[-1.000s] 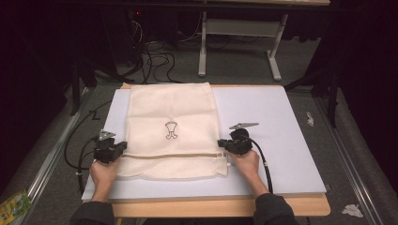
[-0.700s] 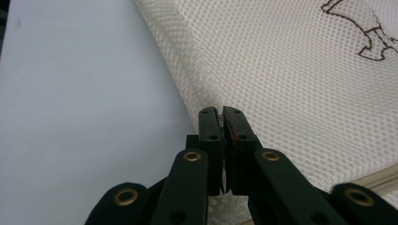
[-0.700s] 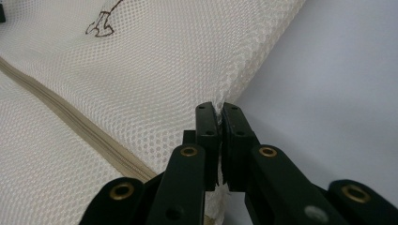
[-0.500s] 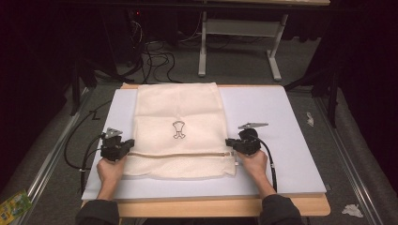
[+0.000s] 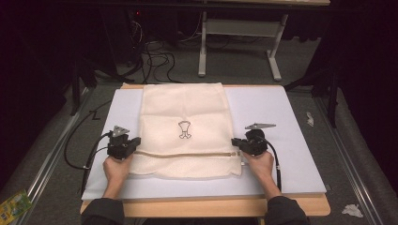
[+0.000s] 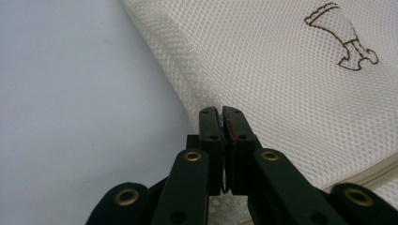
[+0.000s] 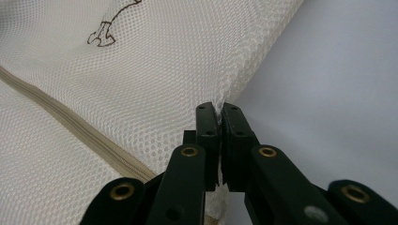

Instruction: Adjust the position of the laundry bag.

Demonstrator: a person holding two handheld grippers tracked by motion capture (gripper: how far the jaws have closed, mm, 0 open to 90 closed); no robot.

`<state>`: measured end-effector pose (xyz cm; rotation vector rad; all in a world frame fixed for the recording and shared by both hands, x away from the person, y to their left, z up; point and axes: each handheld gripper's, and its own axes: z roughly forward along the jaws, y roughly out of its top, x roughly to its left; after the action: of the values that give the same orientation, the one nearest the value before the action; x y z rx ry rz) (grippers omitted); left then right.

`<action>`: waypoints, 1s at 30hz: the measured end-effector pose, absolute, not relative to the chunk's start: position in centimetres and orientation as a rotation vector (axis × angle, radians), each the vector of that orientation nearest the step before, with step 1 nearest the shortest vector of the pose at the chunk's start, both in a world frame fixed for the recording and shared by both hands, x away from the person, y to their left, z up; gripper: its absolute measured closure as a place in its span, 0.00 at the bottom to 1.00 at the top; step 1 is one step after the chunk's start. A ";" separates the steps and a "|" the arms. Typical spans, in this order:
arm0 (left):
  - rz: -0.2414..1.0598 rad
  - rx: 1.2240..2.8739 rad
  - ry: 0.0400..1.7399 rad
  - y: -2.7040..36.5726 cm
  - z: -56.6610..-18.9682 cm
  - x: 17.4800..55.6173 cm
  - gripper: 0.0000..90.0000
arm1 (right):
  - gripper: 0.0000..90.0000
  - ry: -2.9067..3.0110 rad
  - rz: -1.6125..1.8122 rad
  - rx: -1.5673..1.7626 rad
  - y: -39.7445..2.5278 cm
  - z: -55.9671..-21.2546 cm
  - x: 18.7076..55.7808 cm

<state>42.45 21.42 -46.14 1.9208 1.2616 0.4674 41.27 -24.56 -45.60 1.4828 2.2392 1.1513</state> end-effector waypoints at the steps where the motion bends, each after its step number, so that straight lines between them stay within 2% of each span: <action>1: 0.463 1.927 1.249 21.0 -46.1 42.4 0.97 | 0.98 2.227 1.158 1.488 -25.0 -45.5 41.1; 30: 0.448 1.948 1.179 17.4 -45.9 42.7 0.97 | 0.98 2.172 1.118 1.531 -28.5 -45.0 39.9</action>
<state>42.71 17.44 -45.87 1.9485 1.1793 0.4483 39.86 -28.54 -45.04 1.5307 2.1718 1.1179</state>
